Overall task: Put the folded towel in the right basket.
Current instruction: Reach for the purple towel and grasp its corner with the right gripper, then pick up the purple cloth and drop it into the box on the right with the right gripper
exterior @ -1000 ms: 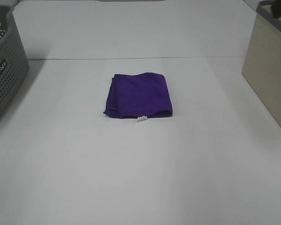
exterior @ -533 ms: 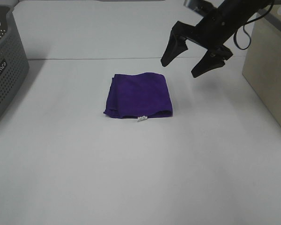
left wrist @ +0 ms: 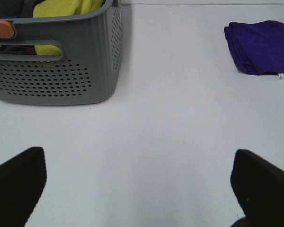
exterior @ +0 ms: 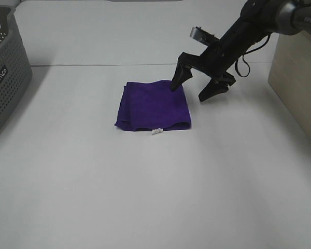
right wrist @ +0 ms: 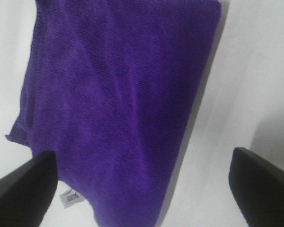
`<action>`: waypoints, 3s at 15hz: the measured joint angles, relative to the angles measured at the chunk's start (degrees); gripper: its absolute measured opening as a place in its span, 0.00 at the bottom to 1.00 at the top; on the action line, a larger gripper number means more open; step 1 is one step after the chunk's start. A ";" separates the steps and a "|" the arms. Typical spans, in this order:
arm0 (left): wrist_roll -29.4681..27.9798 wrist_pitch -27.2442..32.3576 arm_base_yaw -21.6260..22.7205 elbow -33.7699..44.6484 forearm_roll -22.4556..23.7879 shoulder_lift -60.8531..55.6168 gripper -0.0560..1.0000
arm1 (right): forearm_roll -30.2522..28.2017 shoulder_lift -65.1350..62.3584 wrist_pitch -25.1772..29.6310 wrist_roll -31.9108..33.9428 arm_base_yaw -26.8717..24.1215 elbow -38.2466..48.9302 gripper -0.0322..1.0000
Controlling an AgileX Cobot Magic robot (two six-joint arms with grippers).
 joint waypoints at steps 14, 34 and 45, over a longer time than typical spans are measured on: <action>0.00 0.00 0.00 0.00 0.00 0.00 0.99 | -4.58 5.04 -12.89 7.16 13.18 -2.29 0.08; 0.00 0.00 0.00 0.00 0.00 0.00 0.99 | -32.03 -28.82 5.90 10.49 -28.36 -18.11 0.08; 0.00 0.00 0.00 0.00 0.00 0.00 0.99 | -30.19 -21.83 6.30 11.97 -28.25 -7.85 0.91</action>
